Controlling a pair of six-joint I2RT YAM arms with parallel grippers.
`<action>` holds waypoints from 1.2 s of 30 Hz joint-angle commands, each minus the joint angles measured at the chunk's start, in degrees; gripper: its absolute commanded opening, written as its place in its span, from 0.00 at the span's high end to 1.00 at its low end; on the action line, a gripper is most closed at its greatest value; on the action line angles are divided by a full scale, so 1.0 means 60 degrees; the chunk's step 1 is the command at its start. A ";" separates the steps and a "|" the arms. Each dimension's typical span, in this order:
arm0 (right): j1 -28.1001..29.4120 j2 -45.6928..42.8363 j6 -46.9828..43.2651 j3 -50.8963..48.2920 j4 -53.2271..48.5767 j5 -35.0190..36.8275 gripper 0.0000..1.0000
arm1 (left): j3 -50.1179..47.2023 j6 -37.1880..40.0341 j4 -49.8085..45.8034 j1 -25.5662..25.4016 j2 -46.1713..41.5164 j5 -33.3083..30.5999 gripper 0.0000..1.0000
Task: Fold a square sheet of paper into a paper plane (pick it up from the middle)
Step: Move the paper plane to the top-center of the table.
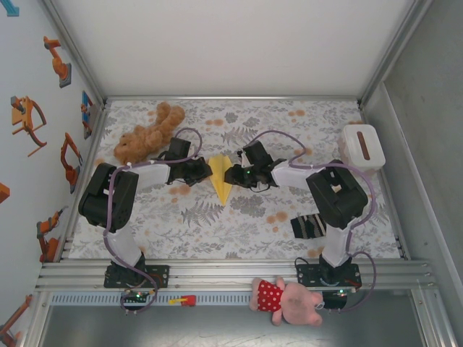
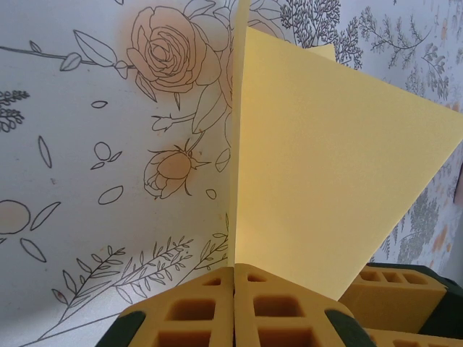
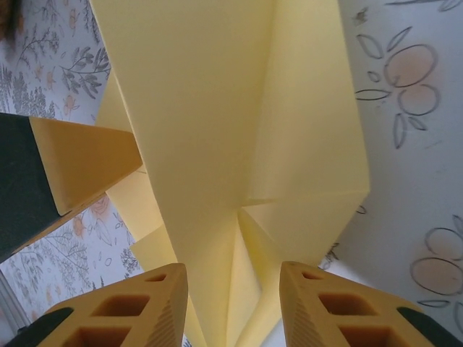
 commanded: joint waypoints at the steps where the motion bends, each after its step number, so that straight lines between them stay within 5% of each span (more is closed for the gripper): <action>1: 0.0171 0.0172 -0.0217 0.0321 -0.0102 -0.0262 0.61 | -0.0055 -0.0112 0.0075 -0.0006 0.0132 0.0226 0.93; 36: 0.0920 0.0980 -0.0864 0.1728 -0.2039 0.1234 0.66 | -0.0068 -0.0125 0.0091 -0.0005 0.0019 0.0405 0.89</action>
